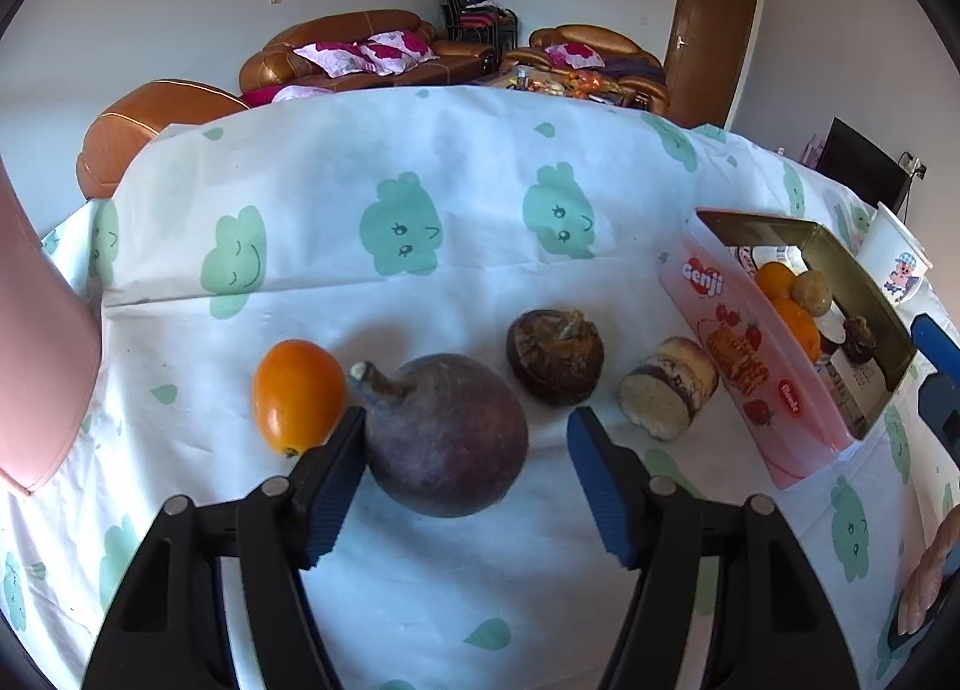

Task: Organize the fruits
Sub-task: 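Grasp the dark purple round fruit with the left tool while the right tool grasps the cylindrical cake roll, then carry the purple fruit and cake roll over the pink tin and open both tools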

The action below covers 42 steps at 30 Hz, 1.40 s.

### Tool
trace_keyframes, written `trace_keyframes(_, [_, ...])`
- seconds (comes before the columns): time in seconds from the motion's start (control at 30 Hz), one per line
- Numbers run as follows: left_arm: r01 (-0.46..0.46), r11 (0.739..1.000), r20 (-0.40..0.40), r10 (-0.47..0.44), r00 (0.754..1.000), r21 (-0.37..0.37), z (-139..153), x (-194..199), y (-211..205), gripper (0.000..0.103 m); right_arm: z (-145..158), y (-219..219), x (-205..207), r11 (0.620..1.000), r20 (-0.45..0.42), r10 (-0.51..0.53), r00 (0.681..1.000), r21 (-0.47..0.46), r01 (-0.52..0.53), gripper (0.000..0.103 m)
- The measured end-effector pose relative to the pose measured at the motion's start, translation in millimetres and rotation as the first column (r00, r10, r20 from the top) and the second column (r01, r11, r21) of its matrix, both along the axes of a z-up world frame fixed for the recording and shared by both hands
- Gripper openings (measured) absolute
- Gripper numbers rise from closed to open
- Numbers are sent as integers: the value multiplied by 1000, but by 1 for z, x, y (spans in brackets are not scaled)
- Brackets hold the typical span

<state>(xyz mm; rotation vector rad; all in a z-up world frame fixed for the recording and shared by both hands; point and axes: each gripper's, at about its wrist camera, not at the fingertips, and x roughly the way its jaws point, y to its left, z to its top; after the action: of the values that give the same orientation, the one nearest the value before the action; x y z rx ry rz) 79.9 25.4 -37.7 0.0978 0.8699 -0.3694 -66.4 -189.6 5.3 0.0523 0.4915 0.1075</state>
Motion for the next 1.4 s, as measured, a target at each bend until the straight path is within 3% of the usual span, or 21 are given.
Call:
trace_keyframes(0.07, [-3,1000,2,3,1000,-20,1,1,0,66,0,4,0,1000,1,5,1000,-2,-5,77])
trace_keyframes(0.17, [-39,999,-4,39,999,-29,1,4,5,52,0,10,3,1000,-1,10,1000,-7,-10,77])
trace_keyframes(0.27, [-61,996,-7,61,998,-61,1,3,12,52,0,19,8,1000,-4,15,1000,-22,-15,77])
trace_keyframes(0.43, [-134,988,124,142,982,-71,27,-14,24,52,0,43,26,997,-14,50,999,-59,-50,77])
trace_keyframes(0.53, [-200,972,196,222,955,-127,48,-23,45,52,-5,62,44,991,-61,97,993,-86,-102,72])
trace_keyframes(0.6, [-254,960,239,276,931,-121,55,-28,56,52,-10,75,58,984,-111,116,987,-119,-129,56])
trace_keyframes(0.67, [-295,948,251,316,915,-119,59,-28,65,52,-18,87,71,974,-161,129,978,-164,-156,53])
trace_keyframes(0.8, [-320,933,206,351,914,-166,60,-24,77,52,-30,105,94,953,-243,162,957,-212,-215,46])
trace_keyframes(1.0, [-322,932,215,353,910,-169,62,-29,75,52,-48,124,111,911,-331,130,935,-331,-245,45])
trace_keyframes(1.07, [-314,934,222,346,911,-168,62,-30,72,52,-49,125,111,906,-335,123,934,-346,-243,44])
trace_keyframes(1.17, [-304,939,241,336,911,-159,62,-32,67,52,-47,121,110,906,-325,85,942,-367,-208,34])
trace_keyframes(1.23, [-302,942,259,331,907,-143,61,-33,63,52,-43,119,105,917,-311,100,945,-339,-209,33])
trace_keyframes(1.4, [-299,944,295,328,897,-139,59,-35,57,52,-21,116,83,944,-187,151,971,-264,-198,33])
